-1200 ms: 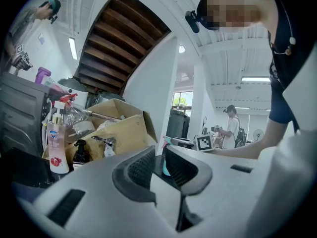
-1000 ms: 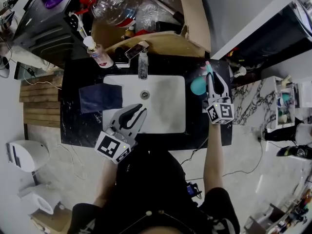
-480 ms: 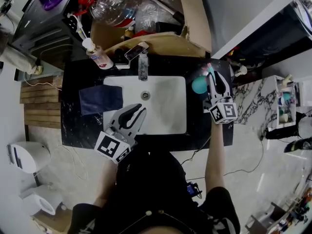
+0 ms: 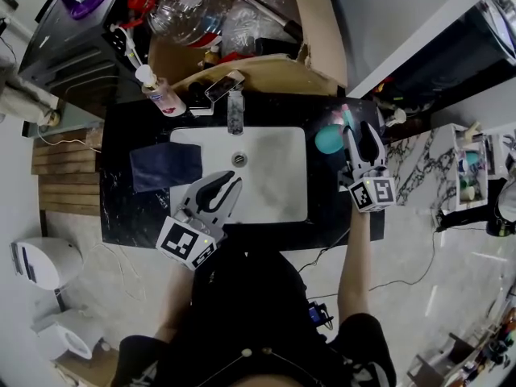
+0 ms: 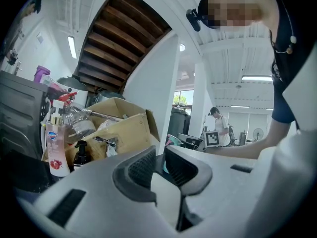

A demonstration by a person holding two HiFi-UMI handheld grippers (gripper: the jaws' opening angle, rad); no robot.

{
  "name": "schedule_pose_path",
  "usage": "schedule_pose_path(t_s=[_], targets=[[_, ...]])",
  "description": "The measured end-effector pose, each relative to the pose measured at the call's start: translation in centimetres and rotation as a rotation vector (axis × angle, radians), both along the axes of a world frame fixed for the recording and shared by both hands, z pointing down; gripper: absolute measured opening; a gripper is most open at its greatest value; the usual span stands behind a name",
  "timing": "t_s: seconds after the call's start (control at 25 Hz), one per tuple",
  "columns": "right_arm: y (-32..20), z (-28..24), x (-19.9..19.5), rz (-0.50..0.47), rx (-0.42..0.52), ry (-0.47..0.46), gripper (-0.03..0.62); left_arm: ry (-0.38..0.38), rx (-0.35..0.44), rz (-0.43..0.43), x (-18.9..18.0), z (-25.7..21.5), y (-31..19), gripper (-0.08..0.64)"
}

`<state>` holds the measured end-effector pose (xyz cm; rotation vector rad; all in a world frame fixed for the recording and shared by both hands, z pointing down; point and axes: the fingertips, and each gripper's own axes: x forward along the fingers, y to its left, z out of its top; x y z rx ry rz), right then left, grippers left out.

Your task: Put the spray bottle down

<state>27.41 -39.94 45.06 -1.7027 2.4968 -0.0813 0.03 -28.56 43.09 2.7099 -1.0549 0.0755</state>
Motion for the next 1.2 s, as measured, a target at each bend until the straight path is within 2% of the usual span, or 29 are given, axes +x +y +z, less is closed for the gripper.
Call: schedule_pose_path(t_s=[0.28,0.48,0.6,0.76,0.96,1.2], targets=[[3.8,-2.8,-1.5,0.020,0.032,0.078,0.199,0.015,0.026,0.005,0.2,-0.8,-0.3,0.054],[7.7,-4.1,-4.3,0.017,0.037,0.071,0.160,0.021,0.049,0.003,0.1,-1.2,-0.6,0.054],[9.6,-4.4,-6.1,0.006,0.017,0.045,0.123,0.026,0.061,-0.015,-0.2,-1.6,-0.8,0.054],[11.8,-4.7,-8.4,0.000,-0.015,0.058,0.085,0.025,0.074,-0.038,-0.8,-1.8,-1.0,0.054],[13.8,-5.5,-10.9,-0.032,-0.026,0.037,0.003,0.037,0.079,-0.059,-1.5,-1.9,-0.9,0.054],[14.5,-4.3,-10.2,0.001,-0.111,0.077,0.003,0.041,0.073,-0.058,-1.4,-1.9,-0.6,0.054]])
